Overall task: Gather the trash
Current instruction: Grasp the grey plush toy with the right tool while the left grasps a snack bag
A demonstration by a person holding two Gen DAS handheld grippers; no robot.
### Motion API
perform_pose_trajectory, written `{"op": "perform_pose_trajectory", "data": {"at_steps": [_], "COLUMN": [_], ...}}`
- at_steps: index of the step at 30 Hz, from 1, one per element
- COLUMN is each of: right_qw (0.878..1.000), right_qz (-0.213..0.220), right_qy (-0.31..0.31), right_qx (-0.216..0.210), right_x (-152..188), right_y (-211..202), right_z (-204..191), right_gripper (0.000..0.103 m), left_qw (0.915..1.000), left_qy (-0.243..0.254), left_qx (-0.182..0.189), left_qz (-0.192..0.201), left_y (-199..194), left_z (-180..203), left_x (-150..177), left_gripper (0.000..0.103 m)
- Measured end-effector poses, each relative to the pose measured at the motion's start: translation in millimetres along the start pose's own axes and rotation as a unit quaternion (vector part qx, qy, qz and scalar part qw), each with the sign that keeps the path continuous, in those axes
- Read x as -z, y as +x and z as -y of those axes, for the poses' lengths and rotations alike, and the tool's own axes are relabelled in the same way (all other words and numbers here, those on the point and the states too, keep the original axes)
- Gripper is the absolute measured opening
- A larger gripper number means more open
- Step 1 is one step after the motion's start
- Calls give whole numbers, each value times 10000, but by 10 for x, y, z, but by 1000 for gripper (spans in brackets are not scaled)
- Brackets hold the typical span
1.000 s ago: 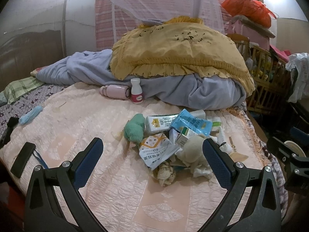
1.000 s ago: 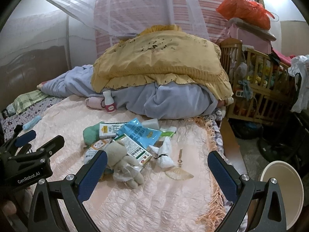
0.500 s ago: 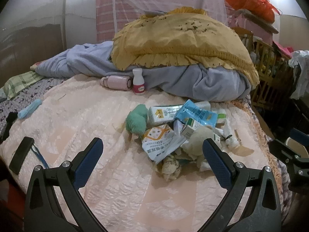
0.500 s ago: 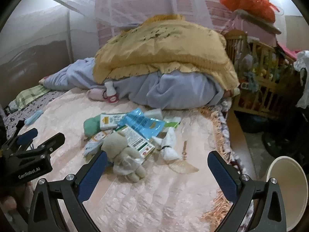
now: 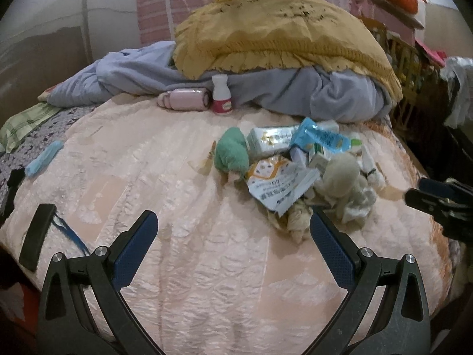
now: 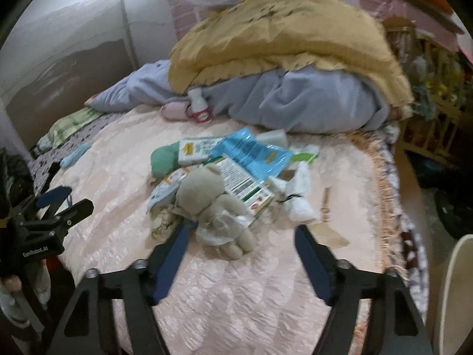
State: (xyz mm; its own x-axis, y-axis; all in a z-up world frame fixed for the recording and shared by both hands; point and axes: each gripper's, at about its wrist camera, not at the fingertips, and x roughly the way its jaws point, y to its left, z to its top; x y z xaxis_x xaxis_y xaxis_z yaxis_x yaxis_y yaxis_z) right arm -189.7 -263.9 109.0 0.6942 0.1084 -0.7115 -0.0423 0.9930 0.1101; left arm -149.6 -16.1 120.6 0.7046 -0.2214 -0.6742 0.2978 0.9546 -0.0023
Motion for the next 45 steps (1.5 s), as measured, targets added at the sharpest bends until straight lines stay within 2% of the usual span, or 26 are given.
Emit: {"op": "perform_pose_trajectory", "data": {"at_steps": [3,7,13,14,15,17,18,20,21,23,29,33,35,37,39,41,45], "right_qw": [9995,9987,9964,9959,9957,9960,9962,9970,9974,9979,9973,9964,9972,9980,9982,9985,9978], "right_qz": [-267,-345,-669,-734,-778,-766,-732,-592,-523,-389,-356,-311,-336,-286,-308,-325,-582], "right_qy": [-48,-36,-258,-296,-325,-253,-197,-35,13,121,217,387,335,290,259,148,-253], "right_qx": [-188,-384,-442,-430,-384,-387,-420,-491,-502,-508,-602,-685,-581,-487,-437,-423,-194], "right_x": [0,-83,-136,-127,-112,-85,-80,-77,-80,-78,22,94,134,132,121,87,15], "right_y": [234,481,928,978,1018,1018,992,874,815,673,408,237,181,151,150,199,526], "right_z": [-14,-25,-107,-116,-121,-74,-48,41,77,157,256,305,309,315,294,235,111], "right_gripper": [58,58,58,52,44,37,36,33,33,32,27,27,27,29,55,66,67], "left_qw": [9999,9995,9983,9979,9971,9955,9946,9916,9892,9842,9880,9839,9831,9807,9800,9797,9774], "left_qy": [51,46,187,235,310,423,444,338,212,-127,-202,-267,-263,-345,-383,-397,-382], "left_qx": [88,219,448,479,537,630,676,897,1060,1373,1304,1606,1700,1838,1875,1892,2014], "left_qz": [-116,-211,-334,-368,-432,-574,-647,-863,-988,-1109,-801,-736,-630,-568,-551,-524,-524], "left_y": [77,212,528,586,668,803,868,1029,1096,1142,773,501,376,250,169,75,-39], "left_z": [-11,22,271,317,381,465,488,481,454,376,229,184,190,181,181,185,207], "left_x": [12,-35,-194,-215,-234,-266,-277,-302,-314,-327,-369,-425,-435,-439,-431,-409,-379], "left_gripper": [102,102,102,100,97,74,67,30,23,20,8,8,8,8,8,8,8]}}
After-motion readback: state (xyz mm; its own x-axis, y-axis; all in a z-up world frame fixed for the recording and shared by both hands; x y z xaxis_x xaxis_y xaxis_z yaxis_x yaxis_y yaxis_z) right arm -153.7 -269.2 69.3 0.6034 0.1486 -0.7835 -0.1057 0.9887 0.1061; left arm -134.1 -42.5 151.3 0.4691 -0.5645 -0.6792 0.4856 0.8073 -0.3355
